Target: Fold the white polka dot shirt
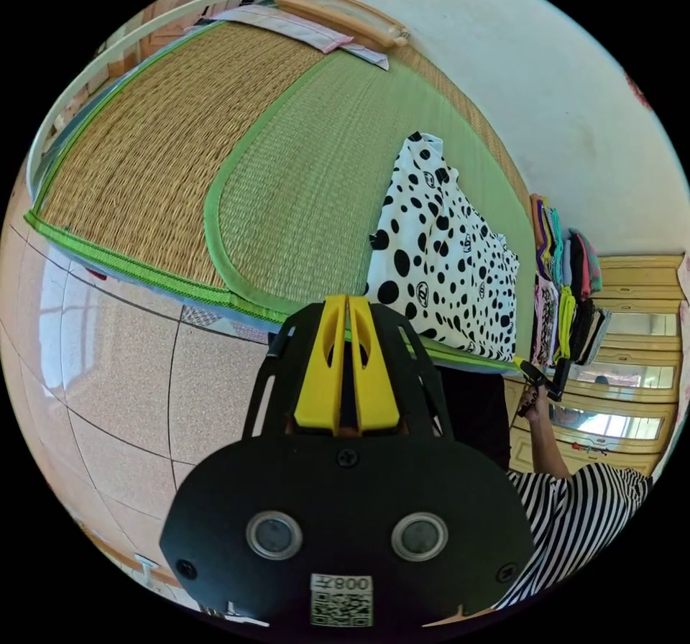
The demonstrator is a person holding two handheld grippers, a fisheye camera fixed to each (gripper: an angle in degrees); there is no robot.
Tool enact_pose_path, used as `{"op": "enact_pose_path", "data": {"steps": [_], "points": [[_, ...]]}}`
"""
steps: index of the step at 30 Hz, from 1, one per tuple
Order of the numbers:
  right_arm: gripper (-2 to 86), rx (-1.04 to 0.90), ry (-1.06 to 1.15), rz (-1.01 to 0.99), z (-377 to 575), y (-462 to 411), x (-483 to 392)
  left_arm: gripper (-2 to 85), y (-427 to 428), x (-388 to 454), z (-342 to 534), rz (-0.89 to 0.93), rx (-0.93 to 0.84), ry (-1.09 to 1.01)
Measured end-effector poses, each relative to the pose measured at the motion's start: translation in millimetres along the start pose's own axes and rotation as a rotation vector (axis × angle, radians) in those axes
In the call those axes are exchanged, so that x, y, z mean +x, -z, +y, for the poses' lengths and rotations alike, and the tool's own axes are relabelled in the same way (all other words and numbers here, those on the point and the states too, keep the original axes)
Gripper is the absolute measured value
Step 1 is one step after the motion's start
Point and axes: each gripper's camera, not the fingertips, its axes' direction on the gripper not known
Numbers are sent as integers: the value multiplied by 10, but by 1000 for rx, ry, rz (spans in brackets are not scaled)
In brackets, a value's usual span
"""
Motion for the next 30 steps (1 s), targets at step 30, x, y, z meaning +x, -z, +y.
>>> {"op": "enact_pose_path", "data": {"steps": [30], "points": [[4, 80, -16, -190, 8, -2, 300, 21, 197, 6310, 604, -199, -321, -1146]]}}
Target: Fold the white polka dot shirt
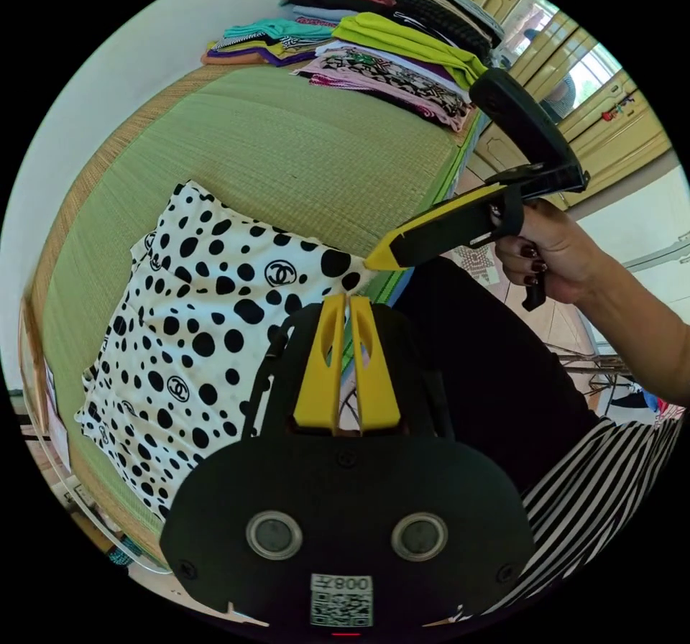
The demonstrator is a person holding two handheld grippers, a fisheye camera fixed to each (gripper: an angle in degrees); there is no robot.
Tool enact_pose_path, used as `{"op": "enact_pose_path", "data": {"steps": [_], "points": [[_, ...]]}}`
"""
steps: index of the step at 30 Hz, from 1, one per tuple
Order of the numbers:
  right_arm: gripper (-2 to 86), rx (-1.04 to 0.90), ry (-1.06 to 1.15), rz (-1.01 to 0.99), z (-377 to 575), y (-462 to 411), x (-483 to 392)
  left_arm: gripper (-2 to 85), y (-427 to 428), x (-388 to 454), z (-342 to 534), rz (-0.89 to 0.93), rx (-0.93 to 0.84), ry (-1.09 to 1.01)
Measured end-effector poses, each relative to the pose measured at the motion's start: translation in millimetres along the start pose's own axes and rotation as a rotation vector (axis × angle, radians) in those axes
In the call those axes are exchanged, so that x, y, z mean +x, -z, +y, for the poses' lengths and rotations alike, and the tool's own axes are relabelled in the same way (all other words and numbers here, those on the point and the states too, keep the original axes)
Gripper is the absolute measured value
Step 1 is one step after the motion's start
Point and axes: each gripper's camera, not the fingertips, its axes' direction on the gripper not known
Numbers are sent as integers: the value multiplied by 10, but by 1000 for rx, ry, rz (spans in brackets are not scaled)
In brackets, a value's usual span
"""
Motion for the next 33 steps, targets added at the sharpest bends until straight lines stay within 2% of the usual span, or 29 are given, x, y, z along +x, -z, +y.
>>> {"op": "enact_pose_path", "data": {"steps": [11, 19, 33], "points": [[21, 89, -110, -30, -296, 175, 451, 7, 830, 16, -135, 73, 25, 72], [78, 34, -115, 6, -1065, -70, 555, 7, 1276, -20, -193, 104, 38, 96], [82, 5, -101, -3, -1966, -307, 677, 8, 1745, -216, -239, 190, 75, 129]]}}
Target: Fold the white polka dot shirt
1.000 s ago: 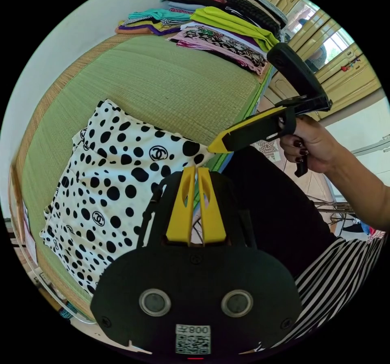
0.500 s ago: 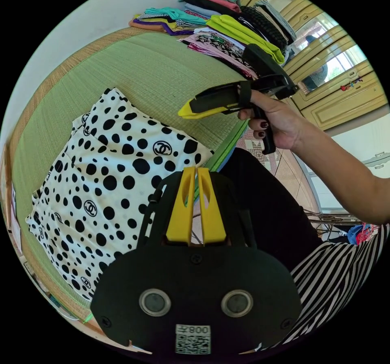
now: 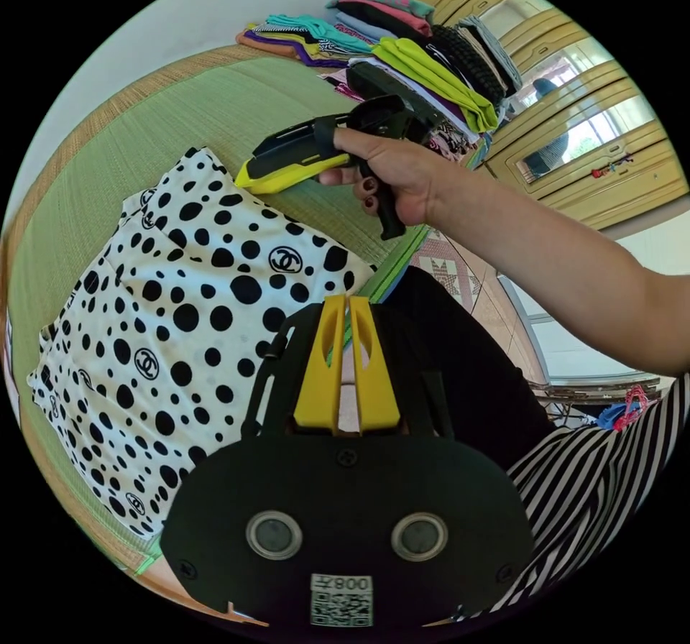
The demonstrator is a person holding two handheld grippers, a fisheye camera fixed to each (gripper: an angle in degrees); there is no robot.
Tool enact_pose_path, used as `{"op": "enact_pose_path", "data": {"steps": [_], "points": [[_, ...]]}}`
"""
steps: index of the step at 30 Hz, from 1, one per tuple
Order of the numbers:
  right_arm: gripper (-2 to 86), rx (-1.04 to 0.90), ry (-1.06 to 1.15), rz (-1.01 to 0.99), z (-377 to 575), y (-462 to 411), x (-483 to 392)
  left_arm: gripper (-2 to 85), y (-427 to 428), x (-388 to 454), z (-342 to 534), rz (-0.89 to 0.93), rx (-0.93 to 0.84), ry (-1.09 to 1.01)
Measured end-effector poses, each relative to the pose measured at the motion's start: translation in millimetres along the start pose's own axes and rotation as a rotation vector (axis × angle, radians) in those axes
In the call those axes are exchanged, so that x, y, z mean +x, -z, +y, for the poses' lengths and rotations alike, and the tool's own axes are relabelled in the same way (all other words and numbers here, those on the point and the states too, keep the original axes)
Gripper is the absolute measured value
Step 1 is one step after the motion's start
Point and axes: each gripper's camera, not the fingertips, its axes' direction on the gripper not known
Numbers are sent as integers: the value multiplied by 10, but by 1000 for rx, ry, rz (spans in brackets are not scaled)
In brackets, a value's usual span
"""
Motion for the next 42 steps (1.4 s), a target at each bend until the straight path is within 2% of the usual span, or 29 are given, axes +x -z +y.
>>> {"op": "enact_pose_path", "data": {"steps": [13, 27, 42], "points": [[67, -26, 19, -95, -561, -80, 59, 8, 80, -123, -67, 48, 11, -1], [29, -36, 7, -145, -732, 17, 23, 7, -188, -366, -108, 74, 10, -3], [23, 53, 4, -22, -547, 727, -438, 6, -718, -532, -72, 134, 73, -53]]}}
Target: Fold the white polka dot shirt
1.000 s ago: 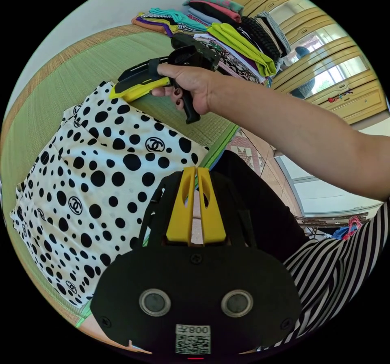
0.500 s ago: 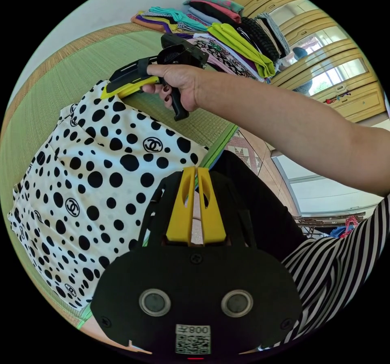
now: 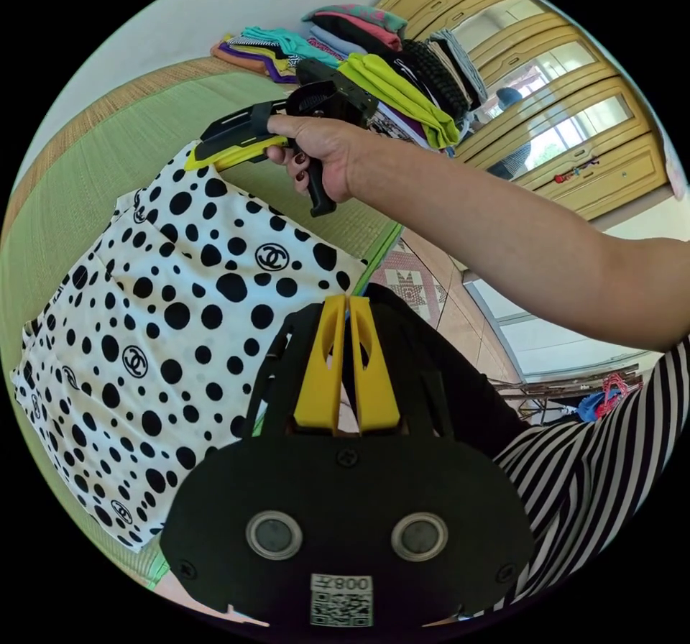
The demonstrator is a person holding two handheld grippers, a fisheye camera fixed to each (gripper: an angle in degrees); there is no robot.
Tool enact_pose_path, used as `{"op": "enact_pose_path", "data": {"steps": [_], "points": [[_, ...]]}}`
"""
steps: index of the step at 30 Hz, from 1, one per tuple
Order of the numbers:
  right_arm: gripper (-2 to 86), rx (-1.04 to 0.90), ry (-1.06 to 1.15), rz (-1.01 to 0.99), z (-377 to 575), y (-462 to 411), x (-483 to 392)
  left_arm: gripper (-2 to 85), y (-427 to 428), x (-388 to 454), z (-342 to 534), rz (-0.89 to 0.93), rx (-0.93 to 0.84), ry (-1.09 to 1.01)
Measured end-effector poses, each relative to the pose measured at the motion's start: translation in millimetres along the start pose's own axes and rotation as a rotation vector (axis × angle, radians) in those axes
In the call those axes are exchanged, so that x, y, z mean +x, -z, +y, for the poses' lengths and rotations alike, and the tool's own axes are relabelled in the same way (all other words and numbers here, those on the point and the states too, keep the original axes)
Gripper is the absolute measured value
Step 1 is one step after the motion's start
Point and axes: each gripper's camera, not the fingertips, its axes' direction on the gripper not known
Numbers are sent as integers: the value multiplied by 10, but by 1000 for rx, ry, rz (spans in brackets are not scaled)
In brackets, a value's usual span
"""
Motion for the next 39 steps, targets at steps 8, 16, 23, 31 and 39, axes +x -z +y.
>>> {"op": "enact_pose_path", "data": {"steps": [8, 16, 23, 31, 39], "points": [[22, 22, -26, 20, 54, 103, -360, 6, -257, -344, 344, 40, 54, 45], [23, 37, -28, 75, 91, 168, -925, 5, -501, -726, 838, 79, 142, 97], [23, 70, -3, 92, 149, 195, -1487, 5, -731, -1142, 1458, 102, 239, 164], [22, 81, 66, 83, 165, -10, -2376, 6, -957, -1716, 2409, 134, 365, 295], [21, 61, 101, 80, 105, -383, -3124, 7, -1325, -2362, 3497, 141, 495, 463]]}}
